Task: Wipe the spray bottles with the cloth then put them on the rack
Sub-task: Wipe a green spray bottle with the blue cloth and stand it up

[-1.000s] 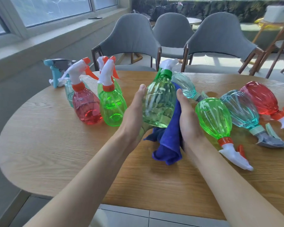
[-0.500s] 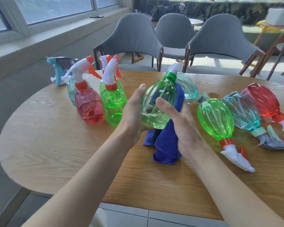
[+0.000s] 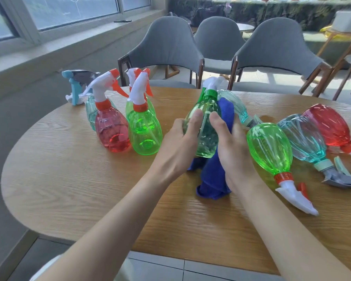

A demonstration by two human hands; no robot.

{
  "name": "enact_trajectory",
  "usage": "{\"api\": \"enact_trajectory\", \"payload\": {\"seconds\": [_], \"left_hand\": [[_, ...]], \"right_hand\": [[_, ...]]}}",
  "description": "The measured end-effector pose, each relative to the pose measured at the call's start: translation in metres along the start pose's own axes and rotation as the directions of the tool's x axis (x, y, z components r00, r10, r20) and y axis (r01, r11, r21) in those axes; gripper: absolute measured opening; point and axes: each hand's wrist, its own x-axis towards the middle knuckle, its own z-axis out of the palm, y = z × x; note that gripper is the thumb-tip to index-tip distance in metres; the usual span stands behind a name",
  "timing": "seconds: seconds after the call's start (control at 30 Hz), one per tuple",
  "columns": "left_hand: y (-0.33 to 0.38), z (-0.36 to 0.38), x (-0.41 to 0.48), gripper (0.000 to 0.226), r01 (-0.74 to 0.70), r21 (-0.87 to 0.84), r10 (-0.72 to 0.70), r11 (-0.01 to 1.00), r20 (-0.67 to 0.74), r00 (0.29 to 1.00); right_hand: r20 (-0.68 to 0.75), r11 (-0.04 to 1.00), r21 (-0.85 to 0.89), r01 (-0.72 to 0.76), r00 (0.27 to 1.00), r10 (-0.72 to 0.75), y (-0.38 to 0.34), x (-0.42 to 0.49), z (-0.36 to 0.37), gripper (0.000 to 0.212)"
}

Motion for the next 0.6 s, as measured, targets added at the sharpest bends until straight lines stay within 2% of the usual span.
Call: {"api": "enact_trajectory", "payload": {"seconds": [0.07,0.13,0.23,0.33,0.47,0.6], "left_hand": [[-0.001,0.003,-0.001,0.067,0.018,-0.042,-0.017,0.999,0.016,1.000],[0.000,0.005,0.000,0.063,0.013,-0.093,-0.016,0.996,-0.027,1.000],[0.004,0.005,0.004,0.043,0.028,-0.152,-0.042,0.988,-0.090,0.995],[0.003,0.002,0.006,0.048,0.025,-0.201,-0.058,0.979,-0.161,0.985],[-0.001,0.000,0.004,0.050,-0.032,-0.164,0.005,0.986,-0.161,0.987],[-0.005,0.006,-0.005,0.043,-0.158,-0.048,0.154,0.986,-0.071,0.986]], "right_hand": [[-0.001,0.991,-0.120,0.054,0.998,-0.055,0.002,-0.002,0.000,0.030],[0.040,0.968,-0.222,0.115,0.993,-0.109,0.005,-0.005,0.001,0.042],[0.144,0.915,-0.336,0.222,0.973,-0.183,0.008,-0.010,0.002,0.041],[0.232,0.832,-0.448,0.326,0.941,-0.244,0.016,-0.012,0.004,0.047],[0.197,0.787,-0.478,0.390,0.921,-0.337,0.019,-0.003,-0.003,0.046],[0.060,0.904,-0.339,0.259,0.965,-0.254,0.007,0.008,-0.009,0.040]]}}
